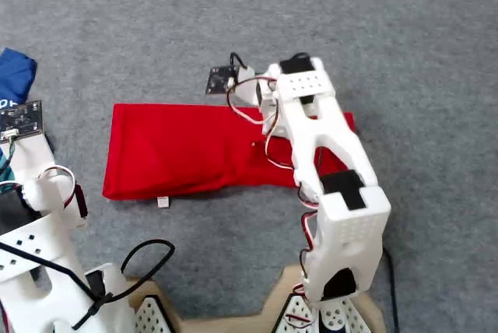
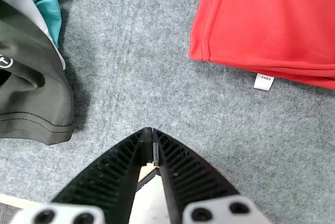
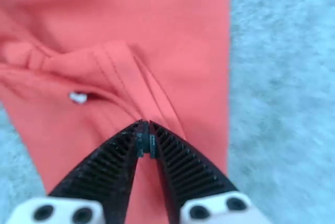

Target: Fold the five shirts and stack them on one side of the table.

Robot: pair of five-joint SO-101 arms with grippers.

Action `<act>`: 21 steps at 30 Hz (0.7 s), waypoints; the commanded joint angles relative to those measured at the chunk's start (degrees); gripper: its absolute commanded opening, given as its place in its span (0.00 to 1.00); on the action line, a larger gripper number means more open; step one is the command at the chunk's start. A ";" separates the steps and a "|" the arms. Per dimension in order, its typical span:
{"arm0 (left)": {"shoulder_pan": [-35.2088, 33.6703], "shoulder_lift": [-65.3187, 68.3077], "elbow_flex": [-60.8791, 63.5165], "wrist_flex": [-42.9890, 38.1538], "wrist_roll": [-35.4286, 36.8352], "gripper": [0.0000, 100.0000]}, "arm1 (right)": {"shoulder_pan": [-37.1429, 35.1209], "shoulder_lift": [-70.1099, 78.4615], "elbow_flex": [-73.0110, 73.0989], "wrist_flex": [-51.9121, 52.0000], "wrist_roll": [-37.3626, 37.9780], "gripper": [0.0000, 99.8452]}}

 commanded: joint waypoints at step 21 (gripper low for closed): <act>14.07 61.49 -42.90 0.53 12.13 0.20 | 26.77 -14.11 -25.01 28.22 -5.45 0.01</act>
